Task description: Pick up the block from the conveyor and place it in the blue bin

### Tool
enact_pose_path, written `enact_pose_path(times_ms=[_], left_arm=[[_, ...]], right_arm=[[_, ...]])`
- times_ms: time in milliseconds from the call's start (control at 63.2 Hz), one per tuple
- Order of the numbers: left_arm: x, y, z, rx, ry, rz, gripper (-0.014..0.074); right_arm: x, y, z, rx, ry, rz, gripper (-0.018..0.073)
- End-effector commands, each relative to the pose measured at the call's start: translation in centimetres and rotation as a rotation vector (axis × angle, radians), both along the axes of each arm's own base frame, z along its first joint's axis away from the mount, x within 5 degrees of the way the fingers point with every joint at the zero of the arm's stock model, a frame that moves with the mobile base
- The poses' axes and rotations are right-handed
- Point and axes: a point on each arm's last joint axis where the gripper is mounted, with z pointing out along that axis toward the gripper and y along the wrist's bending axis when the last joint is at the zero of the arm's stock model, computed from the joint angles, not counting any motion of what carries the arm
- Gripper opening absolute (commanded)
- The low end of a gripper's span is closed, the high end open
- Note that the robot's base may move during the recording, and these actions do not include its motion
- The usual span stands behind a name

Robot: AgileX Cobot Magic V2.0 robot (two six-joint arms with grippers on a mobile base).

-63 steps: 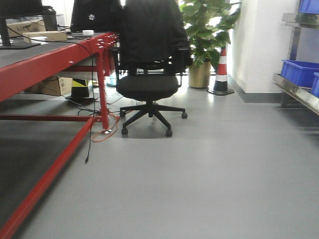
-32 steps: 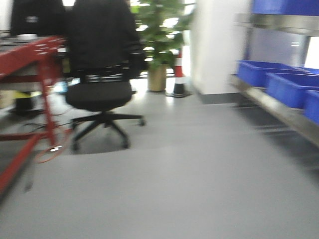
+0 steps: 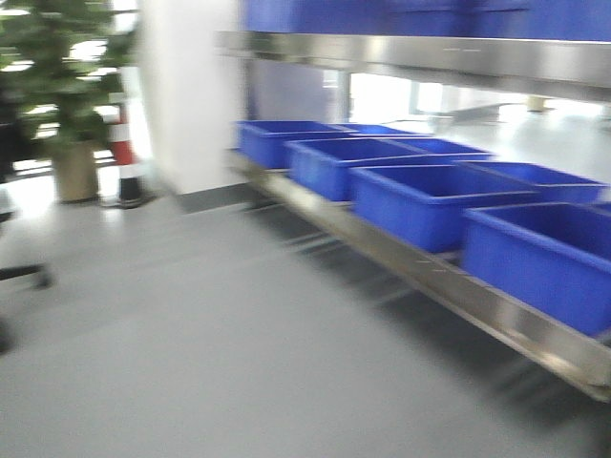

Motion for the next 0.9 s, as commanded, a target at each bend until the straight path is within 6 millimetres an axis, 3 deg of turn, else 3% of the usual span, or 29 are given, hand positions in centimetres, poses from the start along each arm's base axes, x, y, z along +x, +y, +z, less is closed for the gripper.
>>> enact_pose_path(times_ms=[0, 886], left_arm=[[-0.12, -0.03, 0.33, -0.007, -0.028, -0.008, -0.0111], [-0.13, -0.03, 0.36, -0.007, -0.03, -0.007, -0.0111]], right_arm=[[-0.07, -0.06, 0.12, -0.011, -0.019, -0.007, -0.0162], [-0.07, -0.06, 0.12, -0.011, -0.019, -0.007, -0.0162]])
